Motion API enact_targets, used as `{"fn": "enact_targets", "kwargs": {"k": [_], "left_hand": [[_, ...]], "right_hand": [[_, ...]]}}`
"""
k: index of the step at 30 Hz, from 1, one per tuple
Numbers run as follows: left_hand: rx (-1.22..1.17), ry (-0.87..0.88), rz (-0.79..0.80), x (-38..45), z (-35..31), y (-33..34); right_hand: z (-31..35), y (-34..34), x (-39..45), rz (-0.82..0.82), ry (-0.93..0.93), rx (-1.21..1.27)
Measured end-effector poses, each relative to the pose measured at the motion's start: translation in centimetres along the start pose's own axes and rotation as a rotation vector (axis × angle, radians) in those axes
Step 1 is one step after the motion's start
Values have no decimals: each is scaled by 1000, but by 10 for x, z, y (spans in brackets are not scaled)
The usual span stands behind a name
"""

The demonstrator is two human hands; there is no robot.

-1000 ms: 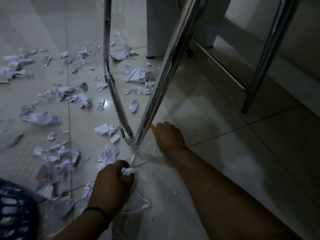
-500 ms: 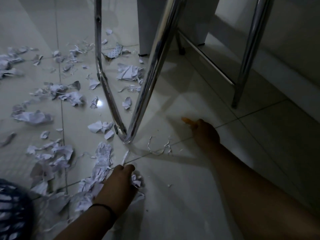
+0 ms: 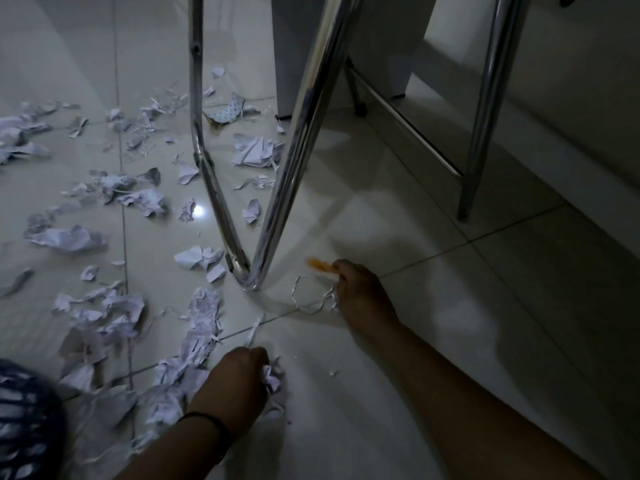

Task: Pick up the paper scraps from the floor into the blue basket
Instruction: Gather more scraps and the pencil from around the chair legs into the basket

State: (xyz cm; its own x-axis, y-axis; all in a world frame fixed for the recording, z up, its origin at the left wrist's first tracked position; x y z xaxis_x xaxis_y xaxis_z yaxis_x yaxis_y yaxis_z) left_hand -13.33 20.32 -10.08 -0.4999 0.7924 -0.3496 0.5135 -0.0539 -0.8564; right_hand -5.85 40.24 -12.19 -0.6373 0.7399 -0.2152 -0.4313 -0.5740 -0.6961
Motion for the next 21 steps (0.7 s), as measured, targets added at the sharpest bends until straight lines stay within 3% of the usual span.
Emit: {"fn": "enact_targets", "kwargs": {"k": [4, 8, 12, 15, 17, 19, 21], "left_hand": [[-45, -28, -73, -4, -3, 0], [-108, -118, -29, -8, -8, 6], [1, -110, 60, -8, -8, 10], [-10, -130, 44, -9, -8, 7], [-19, -128, 3, -9, -7, 4], [-62, -130, -50, -10, -7, -1], [-143, -143, -105, -11, -10, -8]], "right_hand": [[4, 8, -9, -123, -390, -492], [0, 20, -14, -51, -209, -561], [8, 20, -21, -162, -301, -704], [5, 20, -22, -92, -306, -643], [-1, 15, -24, -180, -295, -627], [-12, 8, -28, -175, -166, -483], [-19, 0, -33, -80, 50, -180]]}}
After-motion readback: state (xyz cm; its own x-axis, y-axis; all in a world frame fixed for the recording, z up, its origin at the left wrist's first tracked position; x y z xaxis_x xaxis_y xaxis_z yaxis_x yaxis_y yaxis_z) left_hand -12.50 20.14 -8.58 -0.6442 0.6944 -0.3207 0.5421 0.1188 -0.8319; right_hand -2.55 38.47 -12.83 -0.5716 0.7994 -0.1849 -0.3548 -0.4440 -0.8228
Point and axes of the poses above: each hand's wrist, its own x-axis towards the middle knuckle, its own y-axis out of the palm, z = x × y, the point moved 2 cm from there along x, towards the middle knuckle, and after that the axes turned 2 degrees about x, right-handed, at the moved point
